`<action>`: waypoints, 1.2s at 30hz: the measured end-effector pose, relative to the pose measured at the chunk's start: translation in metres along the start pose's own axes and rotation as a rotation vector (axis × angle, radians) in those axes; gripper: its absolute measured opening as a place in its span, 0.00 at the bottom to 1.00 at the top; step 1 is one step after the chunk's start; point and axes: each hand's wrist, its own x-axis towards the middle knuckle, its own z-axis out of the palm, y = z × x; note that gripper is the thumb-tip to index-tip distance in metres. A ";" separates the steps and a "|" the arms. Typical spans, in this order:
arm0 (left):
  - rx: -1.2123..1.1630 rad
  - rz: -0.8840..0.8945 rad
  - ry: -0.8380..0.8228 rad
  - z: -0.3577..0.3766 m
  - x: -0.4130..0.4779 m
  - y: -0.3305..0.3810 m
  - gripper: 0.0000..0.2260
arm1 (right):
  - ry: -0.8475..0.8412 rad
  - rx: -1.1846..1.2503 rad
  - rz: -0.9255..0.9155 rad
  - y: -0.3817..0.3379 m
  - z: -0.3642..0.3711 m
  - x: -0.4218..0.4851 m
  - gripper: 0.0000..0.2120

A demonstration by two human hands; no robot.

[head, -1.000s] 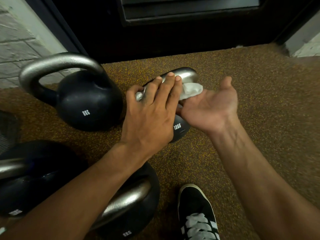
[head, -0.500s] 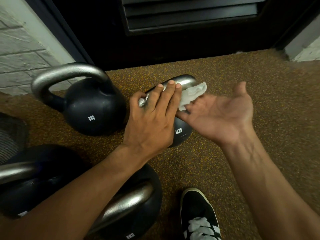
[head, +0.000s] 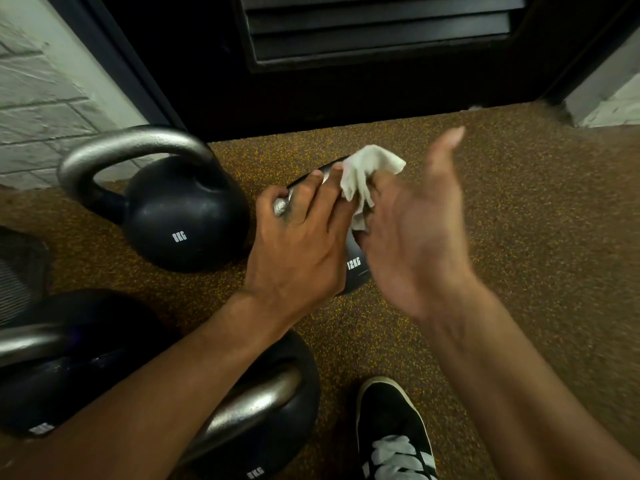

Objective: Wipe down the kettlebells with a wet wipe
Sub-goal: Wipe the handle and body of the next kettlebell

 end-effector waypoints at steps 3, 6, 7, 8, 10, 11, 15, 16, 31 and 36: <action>-0.040 0.004 0.020 -0.001 0.000 -0.002 0.18 | 0.163 -0.406 0.001 0.013 0.015 0.002 0.53; -0.103 0.005 0.062 -0.003 0.000 -0.003 0.22 | 0.213 -0.873 -0.038 0.022 0.019 0.003 0.60; -0.120 -0.001 0.070 -0.003 -0.001 -0.003 0.24 | 0.231 -0.975 -0.084 0.025 0.018 0.002 0.58; -0.132 -0.008 0.072 -0.003 -0.001 -0.002 0.26 | 0.247 -1.052 -0.123 0.025 0.015 0.000 0.56; -0.115 -0.012 0.049 -0.001 -0.002 -0.002 0.28 | 0.257 -1.175 -0.207 0.026 0.007 0.001 0.53; -0.093 -0.009 0.036 0.000 -0.002 -0.002 0.28 | 0.256 -1.249 -0.265 0.024 0.001 0.005 0.52; -0.017 0.002 0.036 0.000 -0.001 -0.002 0.21 | 0.112 -1.494 -0.412 -0.003 -0.022 0.031 0.47; -0.006 0.000 0.023 -0.001 -0.001 -0.002 0.21 | 0.055 -1.524 -0.422 -0.012 -0.027 0.040 0.43; 0.029 -0.010 -0.061 -0.007 0.001 0.000 0.28 | -0.002 -1.485 -0.493 -0.048 -0.057 0.050 0.31; 0.045 -0.003 -0.056 -0.004 0.000 -0.002 0.28 | -0.044 -1.487 -0.163 -0.055 -0.034 0.080 0.33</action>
